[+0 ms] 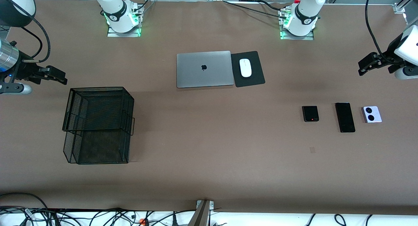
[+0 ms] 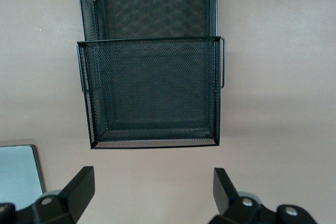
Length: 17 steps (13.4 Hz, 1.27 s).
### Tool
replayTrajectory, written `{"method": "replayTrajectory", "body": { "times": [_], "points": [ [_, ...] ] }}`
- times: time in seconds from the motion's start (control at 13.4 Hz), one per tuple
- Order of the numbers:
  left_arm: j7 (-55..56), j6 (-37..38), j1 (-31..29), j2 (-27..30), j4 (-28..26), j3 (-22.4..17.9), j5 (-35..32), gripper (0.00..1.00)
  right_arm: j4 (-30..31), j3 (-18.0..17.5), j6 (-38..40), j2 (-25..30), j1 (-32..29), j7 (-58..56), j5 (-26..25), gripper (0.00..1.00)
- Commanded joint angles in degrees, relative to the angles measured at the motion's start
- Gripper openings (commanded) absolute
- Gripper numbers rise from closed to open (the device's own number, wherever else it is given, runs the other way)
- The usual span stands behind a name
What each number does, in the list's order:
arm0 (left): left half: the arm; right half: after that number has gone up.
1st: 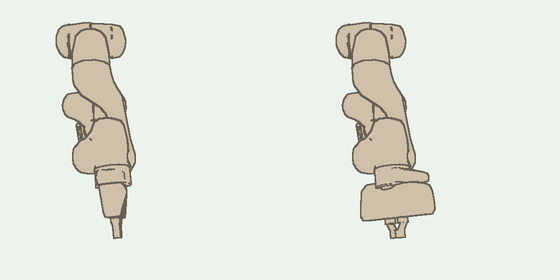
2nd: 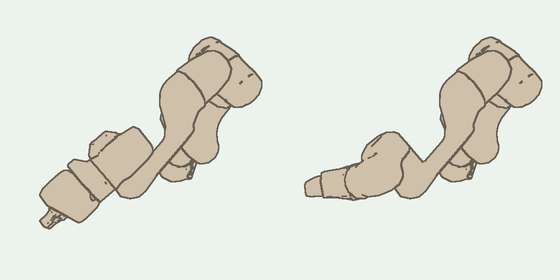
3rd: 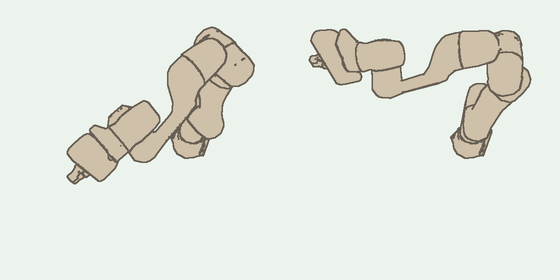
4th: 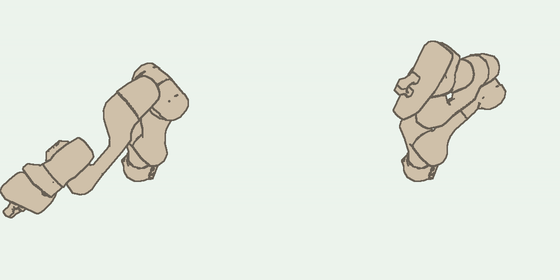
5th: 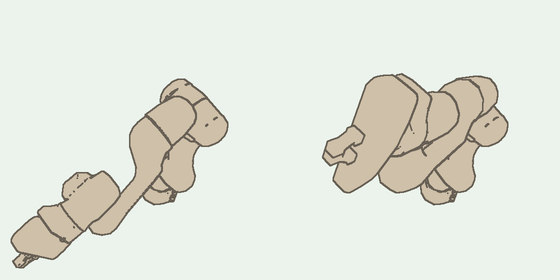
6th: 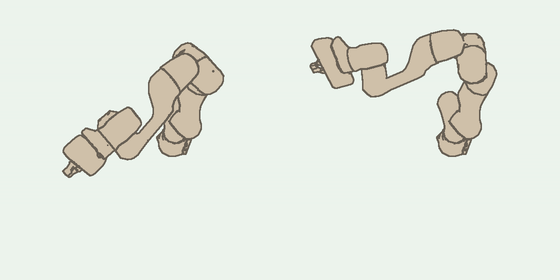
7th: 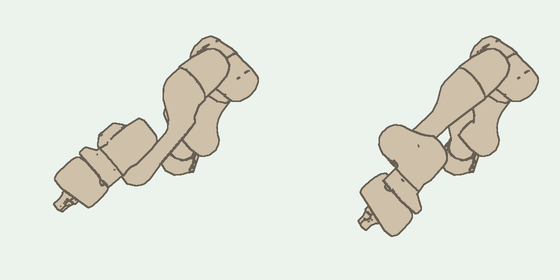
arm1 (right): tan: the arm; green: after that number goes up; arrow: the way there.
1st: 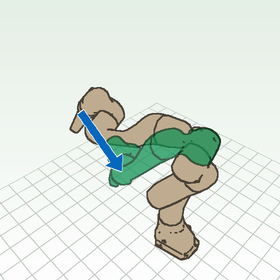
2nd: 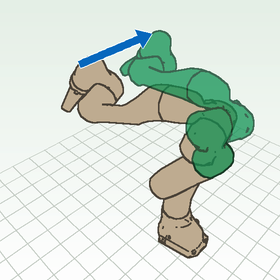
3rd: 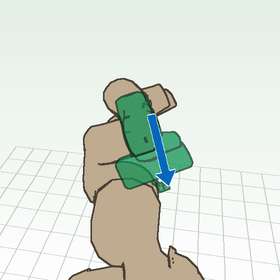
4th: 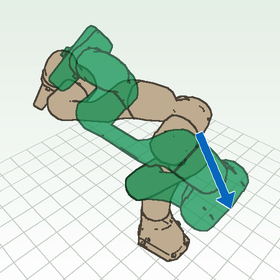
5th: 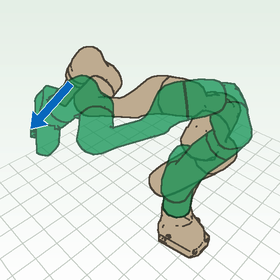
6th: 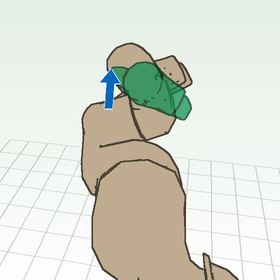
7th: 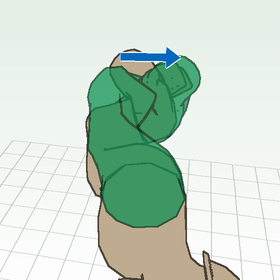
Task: Place phones with both arms
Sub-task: 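Move the left gripper over the small black flip phone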
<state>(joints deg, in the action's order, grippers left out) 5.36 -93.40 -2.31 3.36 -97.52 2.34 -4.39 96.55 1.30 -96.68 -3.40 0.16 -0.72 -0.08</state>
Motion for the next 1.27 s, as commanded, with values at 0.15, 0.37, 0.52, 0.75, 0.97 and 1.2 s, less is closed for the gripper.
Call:
{"method": "replayTrajectory", "body": {
  "times": [0.15, 0.37, 0.52, 0.75, 0.97, 1.2],
  "points": [
    [-0.71, 1.3, 0.2, -0.55, 1.55, -0.41, 1.58, 1.0, -0.84, 0.29, 0.09, -0.12, 0.37, 0.63, 0.08, 1.0],
    [-0.62, 1.3, 0.2, -0.81, 1.63, -0.32, 1.49, 1.0, -0.93, 0.29, 0.09, -0.12, 0.28, 0.54, 0.08, 1.0],
    [-0.44, 1.99, 0.2, -0.98, 1.72, -0.41, 1.4, 1.0, -0.93, 0.29, 0.09, -0.12, 0.28, 0.63, -0.01, 1.0],
    [-0.7, 2.0, 0.29, -1.77, 1.81, -0.32, 1.4, 1.0, -1.36, 0.37, 0.0, -0.03, 0.19, 0.54, -0.01, 1.0],
    [-0.88, 2.44, 0.46, -2.04, 1.72, -0.23, 1.4, 1.0, -1.89, 0.72, 0.26, 0.23, 0.1, 0.19, -0.01, 1.0],
    [-0.88, 2.44, 0.37, -2.39, 1.72, -0.23, 1.4, 1.0, -1.98, 0.81, 0.79, 0.58, 0.01, -0.34, -0.01, 1.0]
  ]
}}
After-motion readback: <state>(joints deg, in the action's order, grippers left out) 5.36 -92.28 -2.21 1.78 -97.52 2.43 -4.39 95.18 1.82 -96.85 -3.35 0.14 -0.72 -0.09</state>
